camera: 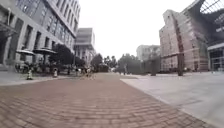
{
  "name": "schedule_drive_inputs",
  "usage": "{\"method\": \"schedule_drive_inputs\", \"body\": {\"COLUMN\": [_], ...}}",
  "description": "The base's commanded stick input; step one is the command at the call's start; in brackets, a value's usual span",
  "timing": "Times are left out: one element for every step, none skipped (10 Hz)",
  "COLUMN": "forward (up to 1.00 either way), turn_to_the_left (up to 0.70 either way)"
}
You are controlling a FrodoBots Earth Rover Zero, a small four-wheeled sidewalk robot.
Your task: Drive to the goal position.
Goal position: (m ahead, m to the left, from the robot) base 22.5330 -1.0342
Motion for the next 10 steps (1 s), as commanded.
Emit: {"method": "schedule_drive_inputs", "body": {"forward": [0.45, 0.45, 0.45, 0.45, 0.45, 0.45, 0.45, 0.45, 0.45, 0.45], "turn_to_the_left": [0.00, 0.00, 0.00, 0.00, 0.00, 0.00, 0.00, 0.00, 0.27, 0.27]}}
